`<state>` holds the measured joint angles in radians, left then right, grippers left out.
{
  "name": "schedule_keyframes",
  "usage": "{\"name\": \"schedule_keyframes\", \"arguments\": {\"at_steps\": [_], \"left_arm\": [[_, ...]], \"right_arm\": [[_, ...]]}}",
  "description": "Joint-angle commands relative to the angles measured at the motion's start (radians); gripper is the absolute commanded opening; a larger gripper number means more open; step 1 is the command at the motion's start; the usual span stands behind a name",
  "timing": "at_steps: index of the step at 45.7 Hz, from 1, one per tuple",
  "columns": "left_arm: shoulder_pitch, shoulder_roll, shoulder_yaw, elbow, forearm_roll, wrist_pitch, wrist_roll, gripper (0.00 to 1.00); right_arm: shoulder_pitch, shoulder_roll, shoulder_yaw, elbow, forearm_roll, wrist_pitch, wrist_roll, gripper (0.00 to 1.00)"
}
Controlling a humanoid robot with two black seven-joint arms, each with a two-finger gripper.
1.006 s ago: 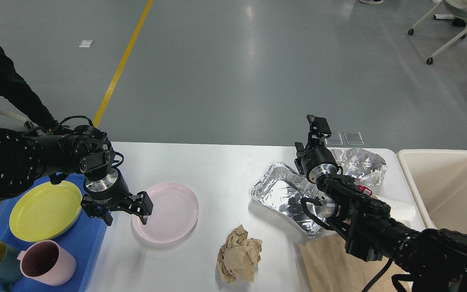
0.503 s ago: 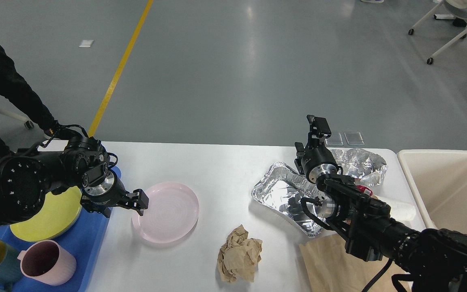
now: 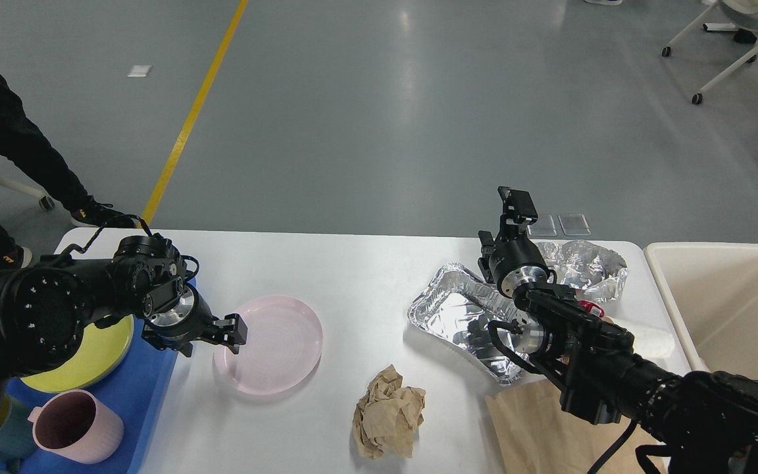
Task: Tidy desktop
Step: 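Grasp the pink plate rim with the left gripper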
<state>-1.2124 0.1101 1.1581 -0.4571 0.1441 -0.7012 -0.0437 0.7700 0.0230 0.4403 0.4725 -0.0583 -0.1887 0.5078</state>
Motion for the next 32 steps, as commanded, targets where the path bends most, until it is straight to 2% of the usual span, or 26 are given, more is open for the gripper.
{"name": "schedule_keyframes", "arguments": {"at_steps": [1,10,16,27,32], "left_arm": [[0.013,-0.001,0.000,0.000,0.000,0.000,0.001,0.77],[0.025,-0.013,-0.002,0.000,0.000,0.009,0.031,0.73],[0.030,-0.017,-0.018,0.000,0.000,0.006,0.033,0.68],[0.030,-0.015,-0.035,-0.002,0.000,-0.018,0.033,0.40],[0.028,-0.015,-0.035,-0.002,0.000,-0.061,0.031,0.23]], "right_arm": [[0.000,0.000,0.000,0.000,0.000,0.000,0.000,1.00],[0.000,0.000,0.000,0.000,0.000,0.000,0.000,1.00],[0.000,0.000,0.000,0.000,0.000,0.000,0.000,1.00],[0.000,0.000,0.000,0.000,0.000,0.000,0.000,1.00],[0.000,0.000,0.000,0.000,0.000,0.000,0.000,1.00]]}}
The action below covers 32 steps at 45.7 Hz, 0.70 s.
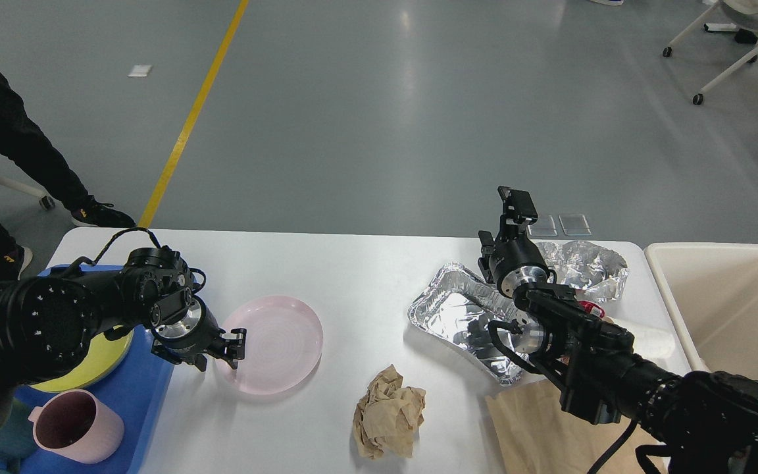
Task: Tidy desktop
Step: 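Grasp the pink plate rim with the left gripper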
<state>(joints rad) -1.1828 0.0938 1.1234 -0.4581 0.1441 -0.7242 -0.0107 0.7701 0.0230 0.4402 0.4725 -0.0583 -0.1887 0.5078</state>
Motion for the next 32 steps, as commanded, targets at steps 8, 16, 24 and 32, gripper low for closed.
{"name": "schedule_keyframes", "arguments": {"at_steps": [8,16,24,32], "left_arm": [[0.002,0.000,-0.001,-0.001,0.000,-0.043,-0.002,0.22],[0.009,0.000,-0.002,-0.001,0.000,-0.037,-0.002,0.21],[0.009,0.000,-0.001,-0.001,0.000,-0.053,0.000,0.03],[0.008,0.001,-0.001,-0.001,0.000,-0.057,0.006,0.00]], "right_arm": [[0.000,0.000,0.000,0.000,0.000,0.000,0.000,1.00],[0.000,0.000,0.000,0.000,0.000,0.000,0.000,1.00],[0.000,0.000,0.000,0.000,0.000,0.000,0.000,1.00],[0.000,0.000,0.000,0.000,0.000,0.000,0.000,1.00]]}}
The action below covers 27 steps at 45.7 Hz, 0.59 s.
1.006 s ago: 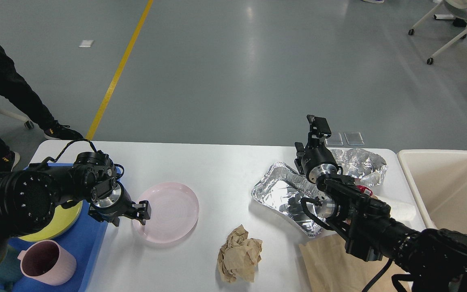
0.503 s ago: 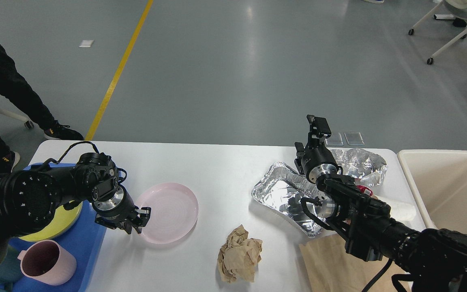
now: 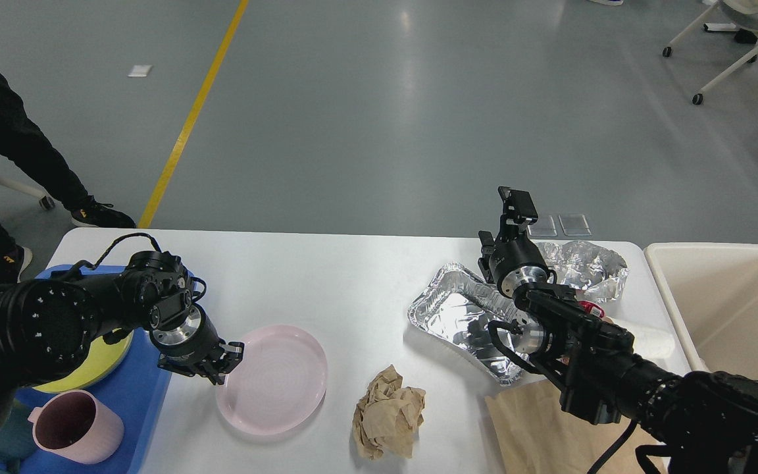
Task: Tidy desktop
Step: 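Grasp the pink plate rim with the left gripper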
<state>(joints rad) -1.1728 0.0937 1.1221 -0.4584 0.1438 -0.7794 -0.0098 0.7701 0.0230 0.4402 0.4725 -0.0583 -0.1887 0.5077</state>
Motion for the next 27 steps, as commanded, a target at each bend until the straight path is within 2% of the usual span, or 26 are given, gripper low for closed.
{"name": "schedule_keyframes", "arguments": {"at_steps": [1,11,22,27], "left_arm": [[-0.002,0.001,0.001,0.000,0.000,-0.001,0.005,0.00],[-0.021,0.008,-0.001,-0.002,0.000,-0.017,0.005,0.00],[-0.128,0.044,0.001,-0.005,0.000,-0.162,0.004,0.00],[-0.178,0.080,-0.001,-0.016,0.000,-0.180,0.004,0.00]], "right_arm": [[0.000,0.000,0.000,0.000,0.000,0.000,0.000,1.00],[0.000,0.000,0.000,0.000,0.000,0.000,0.000,1.00],[0.000,0.000,0.000,0.000,0.000,0.000,0.000,1.00],[0.000,0.000,0.000,0.000,0.000,0.000,0.000,1.00]]}}
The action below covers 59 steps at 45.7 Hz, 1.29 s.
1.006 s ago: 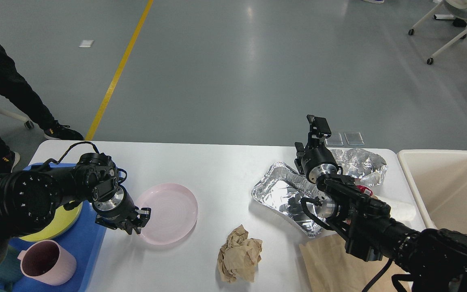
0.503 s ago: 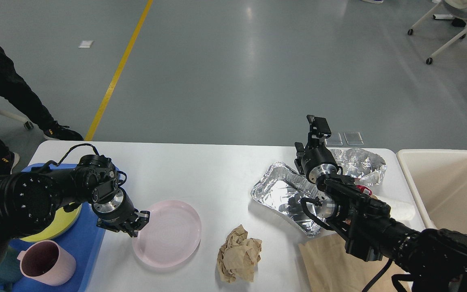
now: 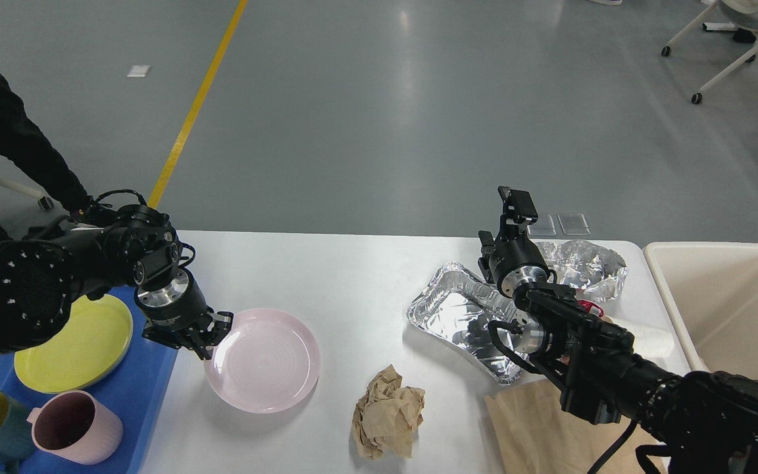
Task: Tidy desktop
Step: 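Grasp the pink plate rim with the left gripper, then lift the pink plate and stack it on the yellow plate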
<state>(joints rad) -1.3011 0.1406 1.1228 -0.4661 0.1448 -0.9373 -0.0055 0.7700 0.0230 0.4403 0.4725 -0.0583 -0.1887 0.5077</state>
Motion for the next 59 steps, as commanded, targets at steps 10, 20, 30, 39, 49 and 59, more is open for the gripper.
{"name": "schedule_keyframes", "arguments": {"at_steps": [10,20,30,39,49,59], "left_arm": [[-0.167,0.073,0.003,-0.013,-0.001,-0.023,-0.002,0.00],[-0.306,0.100,0.002,-0.013,-0.001,-0.023,-0.005,0.00],[-0.457,0.152,0.002,-0.028,-0.001,-0.023,-0.010,0.00],[-0.432,0.276,-0.001,-0.029,-0.007,-0.023,-0.010,0.00],[-0.271,0.457,-0.064,0.003,-0.022,-0.023,-0.008,0.00],[-0.044,0.501,-0.110,0.156,-0.024,-0.023,-0.010,0.00]], "right_arm": [[0.000,0.000,0.000,0.000,0.000,0.000,0.000,1.00],[0.000,0.000,0.000,0.000,0.000,0.000,0.000,1.00],[0.000,0.000,0.000,0.000,0.000,0.000,0.000,1.00],[0.000,0.000,0.000,0.000,0.000,0.000,0.000,1.00],[0.000,0.000,0.000,0.000,0.000,0.000,0.000,1.00],[0.000,0.000,0.000,0.000,0.000,0.000,0.000,1.00]]}}
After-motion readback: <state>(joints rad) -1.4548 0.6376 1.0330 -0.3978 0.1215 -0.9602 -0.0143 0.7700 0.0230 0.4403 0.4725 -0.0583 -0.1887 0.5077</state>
